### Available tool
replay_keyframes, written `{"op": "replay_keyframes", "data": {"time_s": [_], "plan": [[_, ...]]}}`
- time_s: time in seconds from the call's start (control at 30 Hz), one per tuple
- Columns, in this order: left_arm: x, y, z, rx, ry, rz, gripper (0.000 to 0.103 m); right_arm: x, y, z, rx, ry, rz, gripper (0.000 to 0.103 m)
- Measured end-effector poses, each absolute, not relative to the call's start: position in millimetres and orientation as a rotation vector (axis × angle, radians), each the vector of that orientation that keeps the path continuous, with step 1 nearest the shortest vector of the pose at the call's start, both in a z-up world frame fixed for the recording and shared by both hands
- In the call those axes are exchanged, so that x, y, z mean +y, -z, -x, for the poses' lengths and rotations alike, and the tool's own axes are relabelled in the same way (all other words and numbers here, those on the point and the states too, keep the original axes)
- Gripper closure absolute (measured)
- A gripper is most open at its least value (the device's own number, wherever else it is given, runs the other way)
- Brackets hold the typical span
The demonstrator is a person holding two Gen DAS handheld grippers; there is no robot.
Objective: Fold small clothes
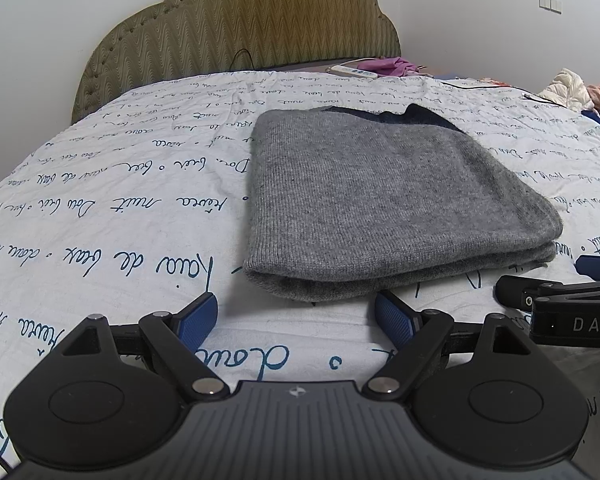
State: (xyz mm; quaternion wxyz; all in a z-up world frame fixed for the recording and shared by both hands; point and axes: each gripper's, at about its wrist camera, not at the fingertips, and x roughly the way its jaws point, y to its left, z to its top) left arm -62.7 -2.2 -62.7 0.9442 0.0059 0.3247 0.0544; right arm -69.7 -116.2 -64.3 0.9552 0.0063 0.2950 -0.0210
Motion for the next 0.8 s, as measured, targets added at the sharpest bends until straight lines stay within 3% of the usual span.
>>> {"op": "replay_keyframes", "data": {"time_s": [0.53,0.8], "plan": [[-1.8,62.9,62.9,0.661,-0.113,-0.014,0.016,-116.9,64.1,70.0,0.598,0.042,-0.014,0.0],[-0.2,62.5,60.7,0.68,-0.122,0.009,0.003,-115.0,63.8,70.5,0.598,0.046,-0.013,0.0]]}}
